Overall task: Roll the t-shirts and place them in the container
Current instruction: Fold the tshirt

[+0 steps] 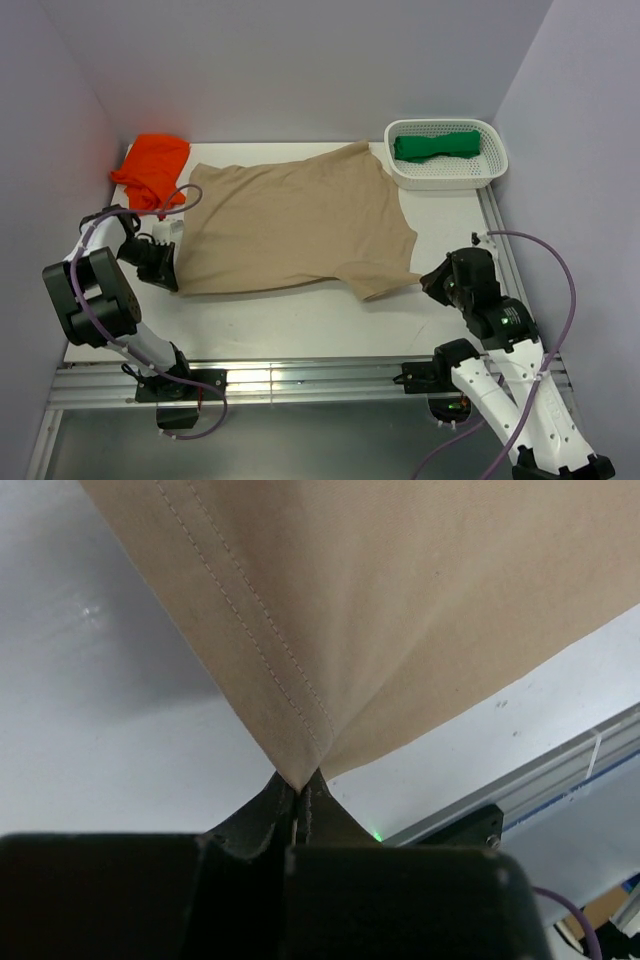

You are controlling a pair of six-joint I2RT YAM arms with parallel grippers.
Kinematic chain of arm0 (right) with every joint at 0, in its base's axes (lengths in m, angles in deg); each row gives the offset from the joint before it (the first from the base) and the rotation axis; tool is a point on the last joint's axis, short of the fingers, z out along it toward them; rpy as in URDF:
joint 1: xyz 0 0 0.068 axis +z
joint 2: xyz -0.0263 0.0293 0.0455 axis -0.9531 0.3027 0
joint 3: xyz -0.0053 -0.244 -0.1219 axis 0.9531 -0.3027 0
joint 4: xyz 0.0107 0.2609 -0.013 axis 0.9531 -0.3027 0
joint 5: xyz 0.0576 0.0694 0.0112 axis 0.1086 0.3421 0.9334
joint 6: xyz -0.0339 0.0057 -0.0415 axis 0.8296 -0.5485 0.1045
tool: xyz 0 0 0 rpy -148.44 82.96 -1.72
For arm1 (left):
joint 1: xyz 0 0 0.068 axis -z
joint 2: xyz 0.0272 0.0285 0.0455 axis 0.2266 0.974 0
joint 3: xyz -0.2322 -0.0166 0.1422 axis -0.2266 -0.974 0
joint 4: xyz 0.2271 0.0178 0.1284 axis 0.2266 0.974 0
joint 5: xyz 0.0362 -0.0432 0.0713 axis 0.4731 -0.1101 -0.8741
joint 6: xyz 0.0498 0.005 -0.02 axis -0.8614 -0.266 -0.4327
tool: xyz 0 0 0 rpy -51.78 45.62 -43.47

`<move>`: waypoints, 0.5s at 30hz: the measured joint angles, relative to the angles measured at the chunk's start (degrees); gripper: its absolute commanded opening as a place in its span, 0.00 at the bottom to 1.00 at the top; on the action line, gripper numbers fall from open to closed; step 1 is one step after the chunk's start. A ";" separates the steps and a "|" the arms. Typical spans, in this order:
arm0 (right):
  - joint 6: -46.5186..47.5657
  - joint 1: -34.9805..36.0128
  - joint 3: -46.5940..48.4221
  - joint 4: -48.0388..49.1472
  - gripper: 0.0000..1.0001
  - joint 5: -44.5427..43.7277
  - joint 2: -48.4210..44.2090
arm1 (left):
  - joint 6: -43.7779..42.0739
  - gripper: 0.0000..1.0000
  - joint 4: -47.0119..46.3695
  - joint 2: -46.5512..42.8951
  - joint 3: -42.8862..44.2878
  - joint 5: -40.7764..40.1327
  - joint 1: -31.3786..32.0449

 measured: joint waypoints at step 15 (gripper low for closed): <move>2.43 -0.22 9.33 7.76 0.00 0.70 20.55 | -0.24 0.00 6.47 11.85 16.55 4.90 -1.86</move>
